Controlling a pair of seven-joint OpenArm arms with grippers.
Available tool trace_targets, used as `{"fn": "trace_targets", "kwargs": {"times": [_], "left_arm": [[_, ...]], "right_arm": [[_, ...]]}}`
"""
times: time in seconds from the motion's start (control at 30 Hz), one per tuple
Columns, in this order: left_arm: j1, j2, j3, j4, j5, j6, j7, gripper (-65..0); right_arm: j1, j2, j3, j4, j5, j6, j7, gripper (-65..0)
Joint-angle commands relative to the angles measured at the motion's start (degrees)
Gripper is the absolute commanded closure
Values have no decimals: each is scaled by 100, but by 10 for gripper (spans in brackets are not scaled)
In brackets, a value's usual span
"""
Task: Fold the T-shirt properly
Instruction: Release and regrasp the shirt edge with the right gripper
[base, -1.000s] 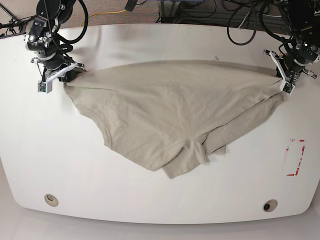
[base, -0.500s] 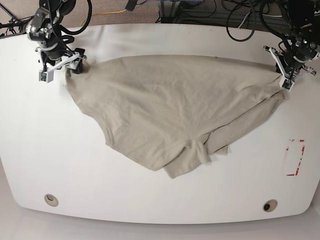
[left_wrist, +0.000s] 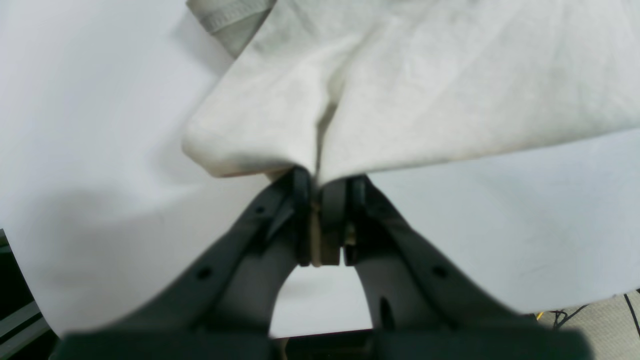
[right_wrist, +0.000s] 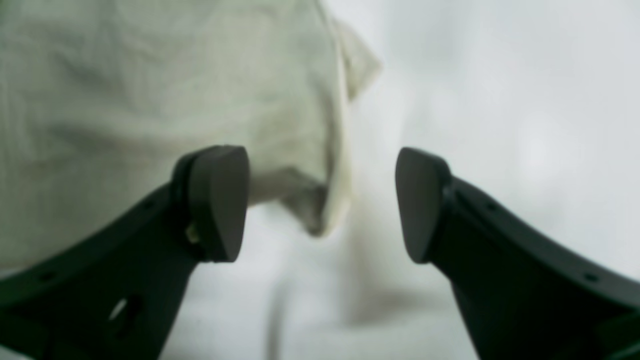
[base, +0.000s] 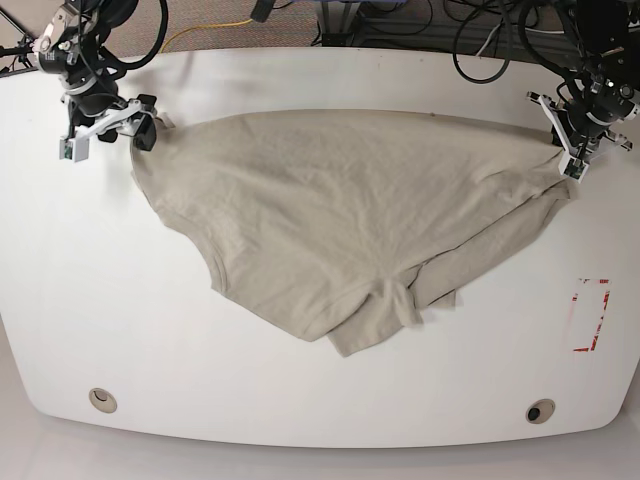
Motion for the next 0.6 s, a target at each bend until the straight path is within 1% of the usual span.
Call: {"fn": "trace_targets", "kwargs": {"times": [0.0, 0.2, 0.33, 0.43, 0.57], "left_arm": [[-10, -91, -57, 105, -34, 14, -77, 0], [-19, -91, -57, 123, -43, 14, -77, 0], [-28, -91, -57, 114, -43, 14, -77, 0], [-28, -91, -57, 123, -43, 14, -77, 0], [-28, -82, -57, 105, -43, 14, -77, 0]], "right_arm": [[291, 206, 23, -382, -27, 33, 93, -438], [854, 628, 23, -1305, 25, 42, 93, -438], [1188, 795, -38, -1674, 34, 42, 76, -438], [1337, 945, -460, -1833, 34, 42, -47, -438], [1416, 936, -856, -1842, 34, 42, -56, -438]]}}
